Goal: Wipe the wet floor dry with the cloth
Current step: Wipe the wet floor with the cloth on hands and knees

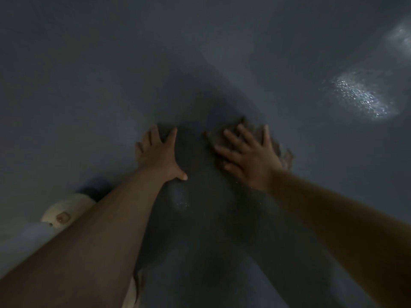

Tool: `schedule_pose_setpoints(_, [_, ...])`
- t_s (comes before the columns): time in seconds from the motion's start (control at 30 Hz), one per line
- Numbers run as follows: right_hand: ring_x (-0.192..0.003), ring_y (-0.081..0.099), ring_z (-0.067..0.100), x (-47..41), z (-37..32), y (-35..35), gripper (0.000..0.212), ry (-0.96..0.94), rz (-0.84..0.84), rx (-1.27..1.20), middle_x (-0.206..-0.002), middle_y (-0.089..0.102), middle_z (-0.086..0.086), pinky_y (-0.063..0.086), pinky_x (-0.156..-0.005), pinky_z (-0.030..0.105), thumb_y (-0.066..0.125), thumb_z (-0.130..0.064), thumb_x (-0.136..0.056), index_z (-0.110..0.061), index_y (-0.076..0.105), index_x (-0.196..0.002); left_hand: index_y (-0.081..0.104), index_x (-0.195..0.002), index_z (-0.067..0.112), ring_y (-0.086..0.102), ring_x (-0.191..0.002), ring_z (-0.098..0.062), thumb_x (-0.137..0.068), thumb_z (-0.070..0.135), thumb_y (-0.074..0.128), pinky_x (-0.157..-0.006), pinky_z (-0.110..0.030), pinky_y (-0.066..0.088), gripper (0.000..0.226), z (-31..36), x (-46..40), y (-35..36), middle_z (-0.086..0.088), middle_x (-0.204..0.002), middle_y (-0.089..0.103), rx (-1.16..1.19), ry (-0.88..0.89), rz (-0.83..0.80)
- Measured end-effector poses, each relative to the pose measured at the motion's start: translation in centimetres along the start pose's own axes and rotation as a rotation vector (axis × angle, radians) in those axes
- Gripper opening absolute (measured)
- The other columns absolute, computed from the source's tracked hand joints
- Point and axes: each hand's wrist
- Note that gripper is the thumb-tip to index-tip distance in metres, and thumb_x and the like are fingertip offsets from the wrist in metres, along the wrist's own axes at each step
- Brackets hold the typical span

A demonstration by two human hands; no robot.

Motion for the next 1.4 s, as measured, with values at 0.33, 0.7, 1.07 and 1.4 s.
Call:
schedule_pose_setpoints(0.33, [-0.145, -0.014, 0.028, -9.0, 9.6, -4.1, 0.053, 0.784, 0.026, -0.280, -0.160, -0.007, -0.005, -0.006, -0.104, 0.073, 0.016, -0.056, -0.097, -0.045, 0.006, -0.148, -0.001, -0.150, 0.034, -0.001, -0.145, -0.031, -0.060, 0.047, 0.084, -0.118, -0.043, 0.009, 0.125, -0.1, -0.8, 0.0, -0.012, -0.157, -0.014, 0.000, 0.041, -0.014])
schedule_pose_setpoints(0.7, [-0.145, -0.013, 0.031, -16.7, 6.8, -6.6, 0.054, 0.678, 0.046, -0.304, -0.160, -0.008, -0.001, -0.007, -0.108, 0.067, 0.015, -0.054, -0.098, -0.040, 0.004, -0.150, -0.005, -0.150, 0.033, -0.008, -0.145, -0.034, -0.066, 0.040, 0.083, -0.117, -0.041, 0.004, 0.121, 0.4, -0.9, -0.7, -0.010, -0.156, -0.020, 0.043, 0.024, -0.068])
schedule_pose_setpoints(1.07, [-0.146, -0.004, 0.030, -16.7, -9.4, -5.5, 0.053, 0.054, 0.040, -0.203, -0.160, 0.000, -0.001, -0.006, -0.109, 0.063, 0.021, -0.053, -0.098, -0.041, 0.011, -0.149, 0.058, -0.128, 0.015, 0.052, -0.120, -0.027, -0.088, 0.007, 0.052, -0.100, -0.025, 0.033, 0.041, -5.7, -2.4, -2.8, -0.009, -0.130, 0.057, 0.602, -0.176, 0.423])
schedule_pose_setpoints(1.4, [-0.146, -0.003, 0.028, -5.4, -19.6, -2.0, 0.053, -0.188, -0.120, -0.248, -0.159, 0.010, 0.000, -0.025, -0.104, 0.057, 0.013, -0.048, -0.096, -0.038, 0.023, -0.147, 0.054, -0.130, 0.010, 0.046, -0.125, -0.027, -0.085, 0.001, 0.048, -0.107, -0.032, 0.034, 0.047, -5.2, -1.7, -2.4, -0.010, -0.135, 0.052, 0.498, -0.125, 0.391])
Point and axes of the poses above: each hand's wrist, its own x-axis away from the middle knuckle, its own y-axis out of the palm, z = x × y
